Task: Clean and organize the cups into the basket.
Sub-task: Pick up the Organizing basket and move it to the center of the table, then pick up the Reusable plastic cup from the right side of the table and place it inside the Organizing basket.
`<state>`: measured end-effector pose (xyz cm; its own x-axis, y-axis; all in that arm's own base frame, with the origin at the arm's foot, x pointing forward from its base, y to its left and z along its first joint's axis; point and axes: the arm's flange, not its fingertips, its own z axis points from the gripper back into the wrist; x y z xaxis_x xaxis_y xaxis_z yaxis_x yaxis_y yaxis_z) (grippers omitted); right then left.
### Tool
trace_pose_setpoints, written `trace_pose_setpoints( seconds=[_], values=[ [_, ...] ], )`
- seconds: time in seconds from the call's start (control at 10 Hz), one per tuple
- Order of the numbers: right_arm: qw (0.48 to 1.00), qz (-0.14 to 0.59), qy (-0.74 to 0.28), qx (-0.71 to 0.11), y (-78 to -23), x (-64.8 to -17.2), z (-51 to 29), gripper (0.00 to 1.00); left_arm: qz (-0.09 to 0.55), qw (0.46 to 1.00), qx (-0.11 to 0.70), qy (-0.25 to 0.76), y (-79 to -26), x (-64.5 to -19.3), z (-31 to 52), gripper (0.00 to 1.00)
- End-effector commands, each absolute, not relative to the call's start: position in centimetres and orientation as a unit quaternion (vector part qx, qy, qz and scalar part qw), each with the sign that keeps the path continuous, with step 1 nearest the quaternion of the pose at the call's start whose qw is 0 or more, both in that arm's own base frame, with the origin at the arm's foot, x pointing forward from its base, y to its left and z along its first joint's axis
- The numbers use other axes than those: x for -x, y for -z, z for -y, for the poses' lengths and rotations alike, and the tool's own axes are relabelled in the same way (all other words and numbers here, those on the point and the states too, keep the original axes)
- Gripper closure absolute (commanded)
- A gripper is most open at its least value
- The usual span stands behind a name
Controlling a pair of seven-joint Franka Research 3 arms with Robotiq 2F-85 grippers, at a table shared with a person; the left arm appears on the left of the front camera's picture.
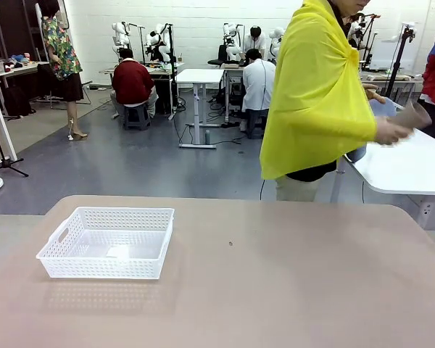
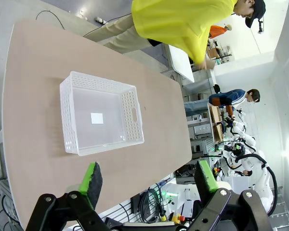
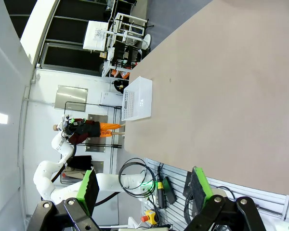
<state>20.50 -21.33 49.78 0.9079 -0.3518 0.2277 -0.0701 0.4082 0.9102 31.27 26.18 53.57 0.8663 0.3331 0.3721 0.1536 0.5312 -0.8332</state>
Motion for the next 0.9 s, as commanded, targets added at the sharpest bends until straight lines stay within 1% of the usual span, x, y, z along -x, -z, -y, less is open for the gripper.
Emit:
trace_pose_setpoints(
  seconds=[0.0, 0.8],
  values=[
    [0.816, 0.194, 0.082, -0.539, -49.77, -20.77, 21.15, 0.00, 0.256, 0.835, 0.485, -0.052, -53.65, -31.32, -26.12, 0.00],
    [0.816, 0.194, 0.082, -0.539, -49.77, -20.77, 21.15, 0.00, 0.256, 0.835, 0.485, -0.052, -53.65, -31.32, -26.12, 0.00]
  ],
)
